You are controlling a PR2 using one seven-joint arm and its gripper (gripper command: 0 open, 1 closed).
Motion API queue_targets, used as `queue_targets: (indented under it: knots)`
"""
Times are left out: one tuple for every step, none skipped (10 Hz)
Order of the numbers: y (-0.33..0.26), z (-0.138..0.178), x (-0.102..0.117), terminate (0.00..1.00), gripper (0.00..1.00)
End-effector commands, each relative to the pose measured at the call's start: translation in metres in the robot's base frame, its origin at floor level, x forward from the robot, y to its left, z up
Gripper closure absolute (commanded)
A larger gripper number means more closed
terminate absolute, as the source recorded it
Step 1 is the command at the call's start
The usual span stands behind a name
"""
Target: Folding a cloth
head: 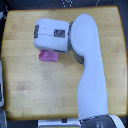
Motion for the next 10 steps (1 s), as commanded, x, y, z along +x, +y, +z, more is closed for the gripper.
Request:
queue_targets:
  knots:
    - [0.0, -0.001, 0.006, 0.0, 0.0]
    - [-0.002, 0.002, 0.006, 0.0, 0.0]
    - [-0.002, 0.008, 0.007, 0.0, 0.0]
    - [0.0, 0.015, 0.01, 0.0, 0.0]
    - [0.005, 0.03, 0.017, 0.0, 0.0]
    - [0.011, 0.056, 0.026, 0.0, 0.0]
    - [0.011, 0.067, 0.029, 0.0, 0.0]
    - [0.007, 0.088, 0.037, 0.0, 0.0]
    - [0.0, 0.111, 0.048, 0.0, 0.0]
    - [-0.005, 0.122, 0.053, 0.0, 0.0]
